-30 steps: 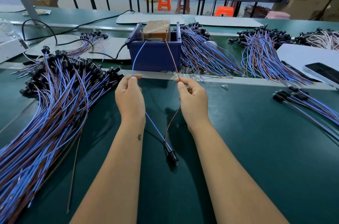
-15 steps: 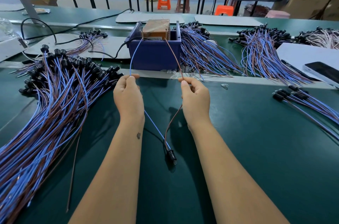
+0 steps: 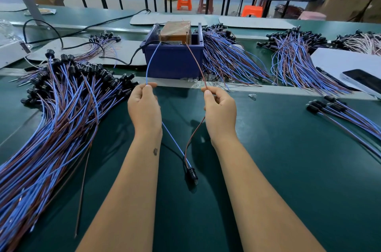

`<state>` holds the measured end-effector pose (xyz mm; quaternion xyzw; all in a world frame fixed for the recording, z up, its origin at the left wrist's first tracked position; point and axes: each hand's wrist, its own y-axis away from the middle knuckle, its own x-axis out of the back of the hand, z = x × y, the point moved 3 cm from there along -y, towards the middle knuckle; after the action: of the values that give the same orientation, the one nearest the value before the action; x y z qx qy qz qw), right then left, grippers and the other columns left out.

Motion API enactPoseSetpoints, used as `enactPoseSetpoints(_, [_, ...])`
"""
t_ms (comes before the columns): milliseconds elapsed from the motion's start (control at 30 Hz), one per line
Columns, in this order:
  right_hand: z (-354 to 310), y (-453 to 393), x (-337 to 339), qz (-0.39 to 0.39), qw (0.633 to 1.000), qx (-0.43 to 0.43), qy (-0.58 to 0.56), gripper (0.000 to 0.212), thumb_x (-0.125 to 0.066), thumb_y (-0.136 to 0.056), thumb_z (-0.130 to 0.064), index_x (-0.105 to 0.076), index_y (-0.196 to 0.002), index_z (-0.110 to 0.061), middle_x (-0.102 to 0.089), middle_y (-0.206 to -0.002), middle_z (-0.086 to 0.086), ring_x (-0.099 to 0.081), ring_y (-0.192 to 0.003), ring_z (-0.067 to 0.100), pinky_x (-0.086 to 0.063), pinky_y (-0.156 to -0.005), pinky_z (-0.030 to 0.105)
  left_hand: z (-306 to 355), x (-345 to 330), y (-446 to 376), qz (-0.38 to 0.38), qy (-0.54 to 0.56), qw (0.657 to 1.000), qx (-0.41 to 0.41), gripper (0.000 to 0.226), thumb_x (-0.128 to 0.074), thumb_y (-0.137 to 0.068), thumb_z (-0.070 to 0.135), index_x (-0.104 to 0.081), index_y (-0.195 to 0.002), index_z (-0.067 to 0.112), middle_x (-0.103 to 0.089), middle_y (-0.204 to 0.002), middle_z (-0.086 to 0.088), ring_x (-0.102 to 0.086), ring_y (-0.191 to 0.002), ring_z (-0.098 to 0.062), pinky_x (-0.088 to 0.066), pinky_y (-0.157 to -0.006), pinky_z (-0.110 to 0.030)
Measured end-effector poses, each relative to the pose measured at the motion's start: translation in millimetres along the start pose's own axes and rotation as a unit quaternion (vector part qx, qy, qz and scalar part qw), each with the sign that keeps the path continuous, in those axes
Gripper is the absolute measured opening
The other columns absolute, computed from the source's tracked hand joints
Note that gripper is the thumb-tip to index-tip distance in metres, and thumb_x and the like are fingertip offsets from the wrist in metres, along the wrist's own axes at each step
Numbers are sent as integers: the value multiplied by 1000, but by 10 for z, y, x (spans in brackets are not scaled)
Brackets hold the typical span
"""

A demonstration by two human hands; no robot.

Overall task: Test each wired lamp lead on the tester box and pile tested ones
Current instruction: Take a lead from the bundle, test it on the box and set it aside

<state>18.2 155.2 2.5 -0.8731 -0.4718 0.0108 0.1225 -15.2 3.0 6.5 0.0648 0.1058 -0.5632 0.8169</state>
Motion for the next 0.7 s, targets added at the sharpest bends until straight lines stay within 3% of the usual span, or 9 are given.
enactPoseSetpoints(400, [3, 6, 19, 10, 1000, -10, -1, 19, -50, -96, -17, -69, -98, -21, -56, -67, -13, -46, -56, 0, -47, -67, 28, -3, -4, 4, -1, -5, 1000, -1, 26, -41, -98, 13, -64, -87, 19, -34, -57, 5, -29, -45, -6, -28, -43, -17])
enactPoseSetpoints(700, [7, 2, 18, 23, 1000, -13, -4, 20, -50, -96, -18, -70, -95, -24, -52, -60, -15, -42, -53, 2, -41, -59, 27, -10, 2, 2, 1, -3, 1000, 5, 26, -41, -97, 12, -65, -89, 18, -35, -58, 5, -29, -45, -5, -27, -41, -17])
